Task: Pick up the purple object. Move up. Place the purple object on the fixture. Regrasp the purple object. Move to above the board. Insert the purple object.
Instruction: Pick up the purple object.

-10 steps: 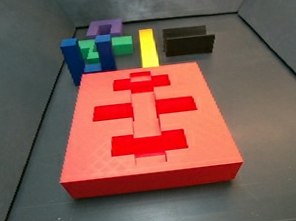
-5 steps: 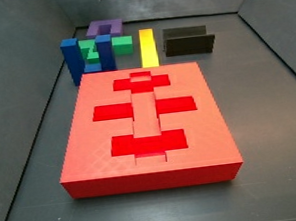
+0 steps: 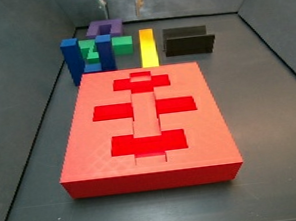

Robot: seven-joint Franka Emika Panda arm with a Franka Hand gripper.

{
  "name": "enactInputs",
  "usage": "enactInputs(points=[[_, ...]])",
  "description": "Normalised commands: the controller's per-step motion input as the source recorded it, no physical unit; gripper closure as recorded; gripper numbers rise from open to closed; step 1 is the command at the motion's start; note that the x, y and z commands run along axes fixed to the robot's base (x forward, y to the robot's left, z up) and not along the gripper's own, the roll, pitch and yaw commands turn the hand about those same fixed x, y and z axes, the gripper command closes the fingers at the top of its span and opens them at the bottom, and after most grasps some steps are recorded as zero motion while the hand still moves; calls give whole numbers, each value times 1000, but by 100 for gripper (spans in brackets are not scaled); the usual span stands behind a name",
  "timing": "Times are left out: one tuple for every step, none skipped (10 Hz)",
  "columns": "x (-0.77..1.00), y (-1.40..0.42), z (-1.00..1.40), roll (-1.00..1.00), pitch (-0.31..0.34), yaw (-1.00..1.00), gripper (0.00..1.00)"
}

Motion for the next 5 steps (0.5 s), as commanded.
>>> enactInputs(points=[[0, -126, -457, -173, 0, 0, 0], [49, -54, -386, -63, 0, 0, 0], [0, -37, -389, -24, -10, 0, 0], [0, 0, -351, 0, 0, 0, 0], [-14, 0, -223, 0, 0, 0, 0]])
